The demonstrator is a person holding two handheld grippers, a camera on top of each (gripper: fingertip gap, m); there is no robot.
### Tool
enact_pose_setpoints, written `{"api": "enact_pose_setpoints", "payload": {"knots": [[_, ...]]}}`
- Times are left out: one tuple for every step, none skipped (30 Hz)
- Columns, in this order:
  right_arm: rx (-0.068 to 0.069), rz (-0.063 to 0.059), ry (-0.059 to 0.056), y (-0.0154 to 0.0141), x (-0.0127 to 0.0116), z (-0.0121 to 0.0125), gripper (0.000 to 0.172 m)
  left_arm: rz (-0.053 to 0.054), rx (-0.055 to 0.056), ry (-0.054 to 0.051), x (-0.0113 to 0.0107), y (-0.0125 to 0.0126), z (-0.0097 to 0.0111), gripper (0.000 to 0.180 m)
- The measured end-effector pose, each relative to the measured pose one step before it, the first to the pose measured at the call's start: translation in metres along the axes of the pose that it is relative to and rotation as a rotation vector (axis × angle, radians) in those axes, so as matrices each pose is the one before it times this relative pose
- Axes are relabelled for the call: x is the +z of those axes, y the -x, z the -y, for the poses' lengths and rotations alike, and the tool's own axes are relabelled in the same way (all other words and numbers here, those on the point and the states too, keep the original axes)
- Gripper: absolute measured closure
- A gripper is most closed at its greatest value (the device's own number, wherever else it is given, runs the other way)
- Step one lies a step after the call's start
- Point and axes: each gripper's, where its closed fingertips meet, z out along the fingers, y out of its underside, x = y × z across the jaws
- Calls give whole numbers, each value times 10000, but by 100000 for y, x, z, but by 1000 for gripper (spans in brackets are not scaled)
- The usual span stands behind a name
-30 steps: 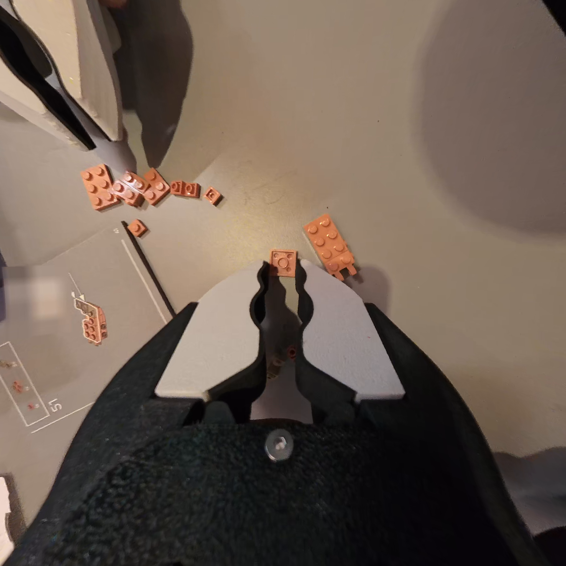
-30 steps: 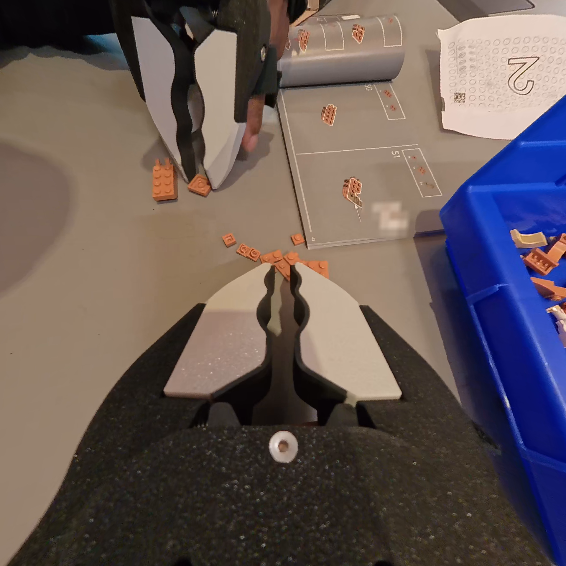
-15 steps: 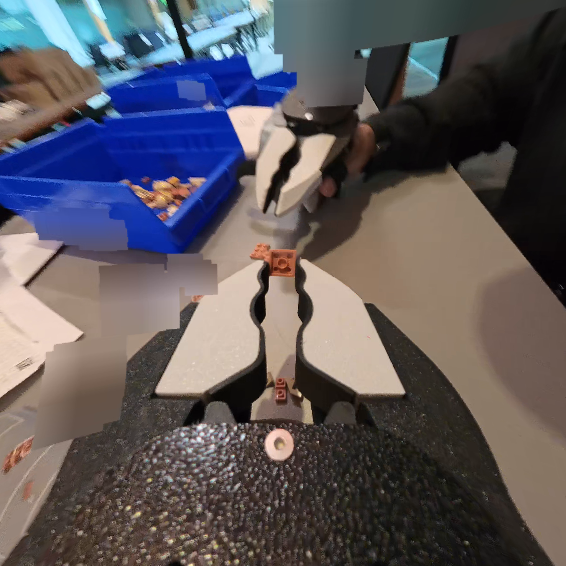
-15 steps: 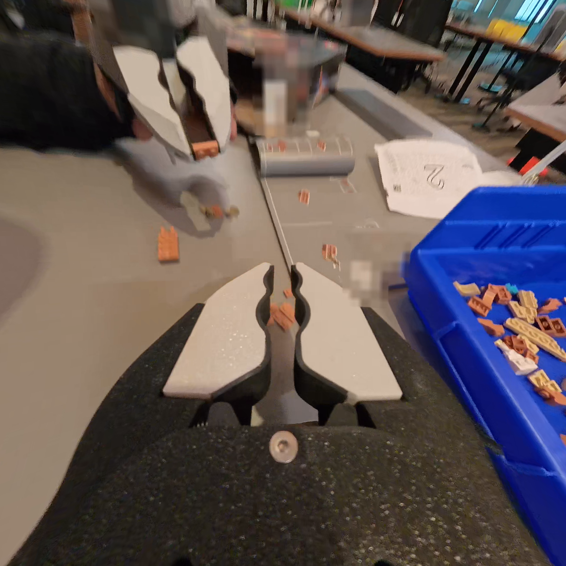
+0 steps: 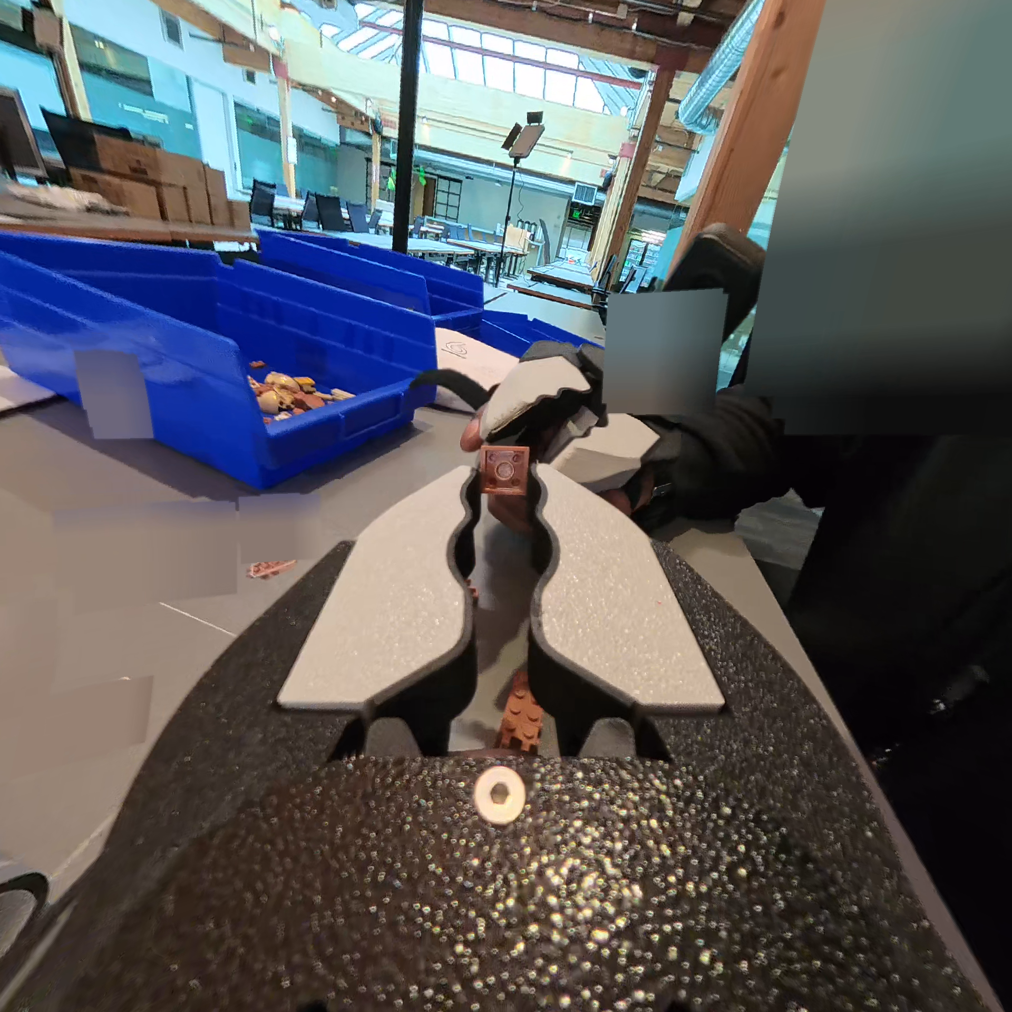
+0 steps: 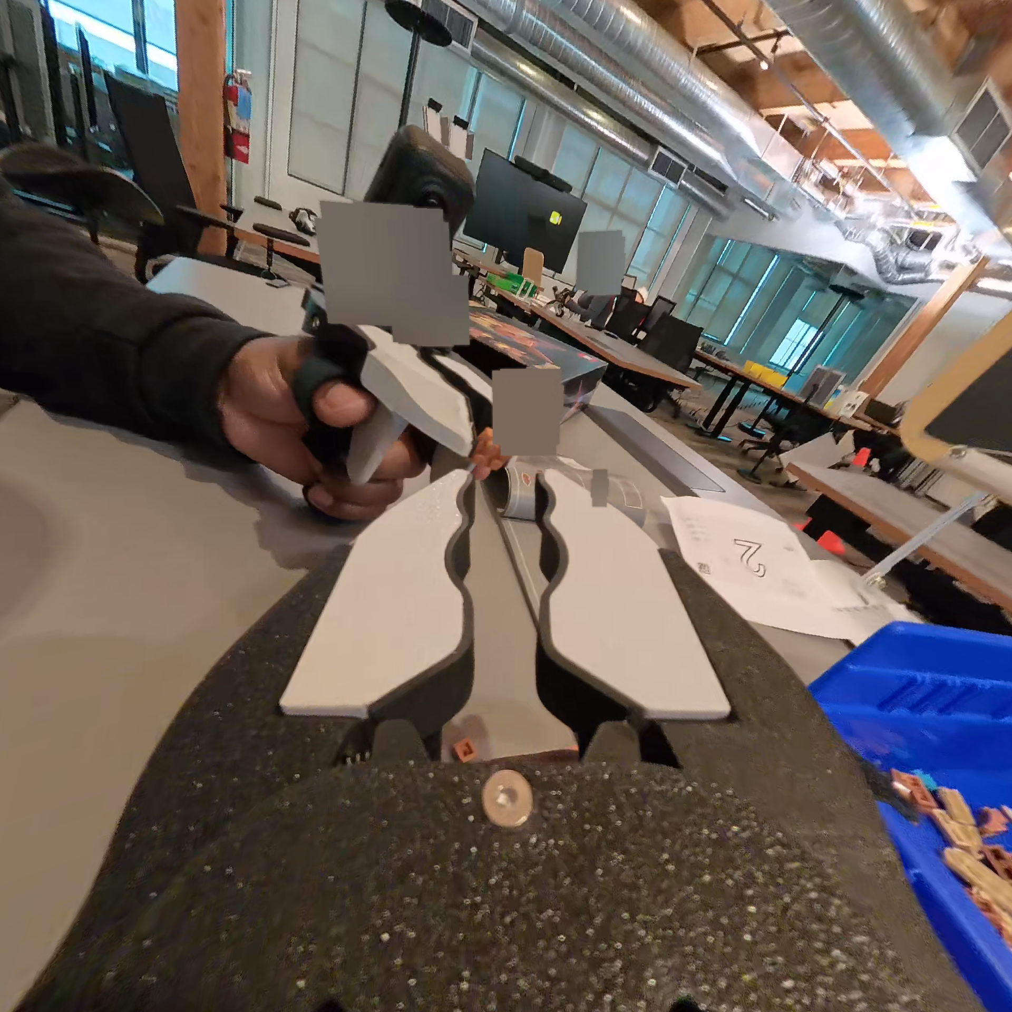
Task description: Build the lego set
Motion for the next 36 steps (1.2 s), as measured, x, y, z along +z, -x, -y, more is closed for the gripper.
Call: {"api": "enact_pose_setpoints", "payload": {"knots": [[-293, -47, 119, 43, 120, -198, 149, -26, -188, 2, -15, 31, 20, 165], [-349, -102, 131, 2, 100, -226, 147, -28, -204, -39, -23, 11, 66, 165], [-379, -149, 82, -39, 57, -138, 146, -33, -240, 59, -2, 17, -69, 165], [-381, -113, 11, 16, 46, 7, 146, -16, -232, 154, 49, 40, -200, 165], [-381, -120, 15, 18, 54, 57, 146, -90, -226, 98, 74, -69, -156, 165], [-404, -145, 57, 6, 75, 32, 145, -102, -270, 72, 83, -82, -147, 165], [-426, -78, 63, 124, 88, 16, 144, -93, -275, -9, 84, -75, -68, 165], [-414, -81, 54, 143, 58, 16, 143, -109, -268, -43, 70, -102, -2, 165], [-367, -92, 38, 133, 29, 36, 143, -116, -262, -17, 62, -87, -33, 165], [-288, -29, 16, 181, 21, 48, 143, -108, -247, -26, 45, -76, -9, 165], [-213, -59, 13, 94, 34, 68, 144, -121, -223, -15, 29, -94, -27, 165], [-170, -117, 10, -23, 17, 68, 145, -126, -206, 45, 47, -88, -103, 165], [-131, -60, -9, 7, 13, 85, 148, -166, -194, 74, 66, -148, -124, 165], [-89, 17, -9, 94, 8, 59, 151, -151, -190, 91, 82, -144, -154, 165], [-75, -3, -5, 65, -17, 44, 154, -92, -140, 44, 60, -89, -99, 165], [-73, -8, -15, 26, -50, 69, 154, -71, -74, -10, -2, -77, 8, 165], [-40, 55, -28, 62, -73, 103, 154, -96, -26, 34, 6, -110, -48, 165], [16, 102, -49, 73, -94, 126, 154, -116, -20, 42, 25, -156, -52, 165], [61, 142, -64, 117, -119, 136, 154, -140, -47, 67, 23, -174, -89, 165], [95, 162, -77, 129, -123, 170, 155, -177, -58, 91, 32, -225, -117, 165], [154, 138, -77, 100, -117, 187, 155, -199, -20, 102, 27, -256, -103, 164], [227, 72, -25, -36, -104, 134, 155, -134, 72, 197, 6, -203, -185, 162], [257, 54, 23, -82, -98, 60, 155, 71, 247, 402, -13, 38, -399, 151], [247, 96, 25, -37, -114, -19, 155, 284, 495, 490, -105, 271, -471, 141], [254, 110, 62, -14, -122, -125, 155, 425, 777, 519, -205, 374, -518, 134], [304, 118, 144, -18, -90, -299, 156, 533, 924, 575, -269, 505, -612, 126], [369, 117, 189, -26, -70, -414, 156, 529, 941, 631, -291, 536, -751, 121], [409, 147, 172, -3, -50, -411, 156, 389, 868, 688, -286, 384, -885, 119], [430, 258, 199, 134, -31, -436, 156, 83, 758, 736, -204, -20, -1033, 119], [422, 194, 235, 54, -19, -467, 156, -165, 588, 713, -124, -393, -1048, 121], [362, 51, 197, -118, -27, -381, 156, -231, 439, 624, -29, -499, -953, 123], [285, 96, 208, -39, -7, -323, 156, -229, 324, 485, 92, -510, -761, 126], [224, 110, 235, 2, 6, -297, 156, -176, 228, 377, 175, -408, -582, 128], [181, 79, 201, -14, -2, -205, 156, -91, 141, 299, 228, -244, -429, 130], [157, 104, 154, 53, -16, -84, 156, 0, 56, 220, 237, -60, -302, 132], [124, 64, 85, 27, -50, 16, 156, 7, -5, 167, 218, -10, -231, 133]]}}
